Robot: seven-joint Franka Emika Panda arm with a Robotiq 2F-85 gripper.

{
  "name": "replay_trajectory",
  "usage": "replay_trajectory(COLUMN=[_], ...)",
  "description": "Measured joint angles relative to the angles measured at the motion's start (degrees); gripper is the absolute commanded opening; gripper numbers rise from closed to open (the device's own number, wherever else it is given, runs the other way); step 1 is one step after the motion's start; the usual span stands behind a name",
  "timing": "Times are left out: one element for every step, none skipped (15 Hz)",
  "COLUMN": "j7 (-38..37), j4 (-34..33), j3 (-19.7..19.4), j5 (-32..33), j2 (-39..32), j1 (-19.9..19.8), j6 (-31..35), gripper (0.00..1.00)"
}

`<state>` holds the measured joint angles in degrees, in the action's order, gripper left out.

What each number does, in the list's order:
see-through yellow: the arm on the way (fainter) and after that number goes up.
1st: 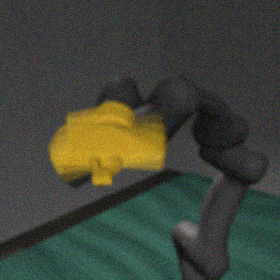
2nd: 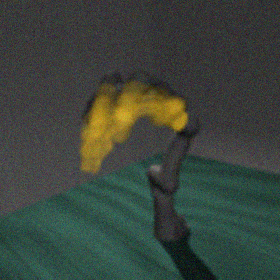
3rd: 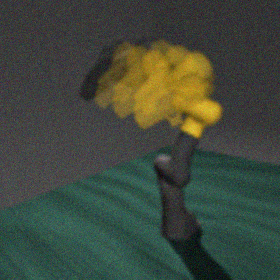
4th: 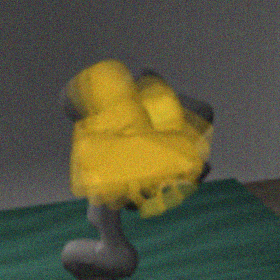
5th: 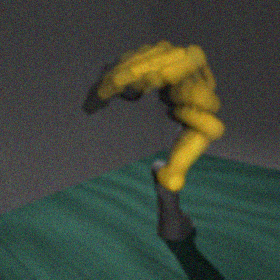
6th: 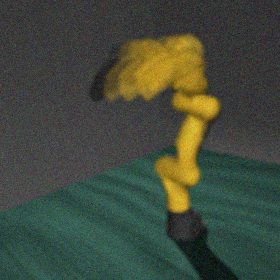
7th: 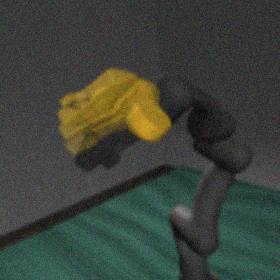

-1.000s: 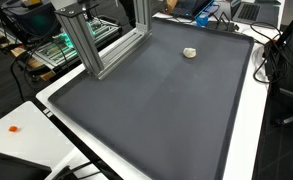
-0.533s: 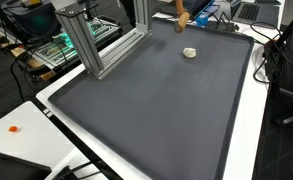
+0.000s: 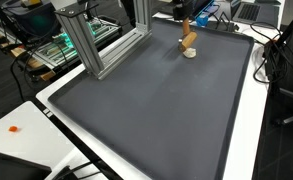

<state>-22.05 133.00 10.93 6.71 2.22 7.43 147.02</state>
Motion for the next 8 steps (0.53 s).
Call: replay_trajectory(j7=[-2.81,-5.59,-8.06,-10.38,-12.47,-14.16,-15.59,-16.88], j4=[-0.8,-1.53,-2.32,-3.08,-3.92,-4.64,-5.41,-6.05], j3=[-0.06,-0.13,-0.22,-0.38,-0.57,-0.79,-1.05,-1.3], j5=[1.85,3.64,5.18,6.61,7.89,8.74,9.47,10.09], j2=[-1.29,-2.57,-3.69,-4.65,-5.45,-6.13,-6.8,-7.43], j1=[-0.04,-0.04,0.02,0.15,0.33,0.55,0.8,1.03], j6=[0.0,0.0,-0.06,-0.06,-0.1,-0.17,-0.33,-0.45], gripper=[0.29,0.29,0.29,0.29,0.29,0.29,0.29,0.29])
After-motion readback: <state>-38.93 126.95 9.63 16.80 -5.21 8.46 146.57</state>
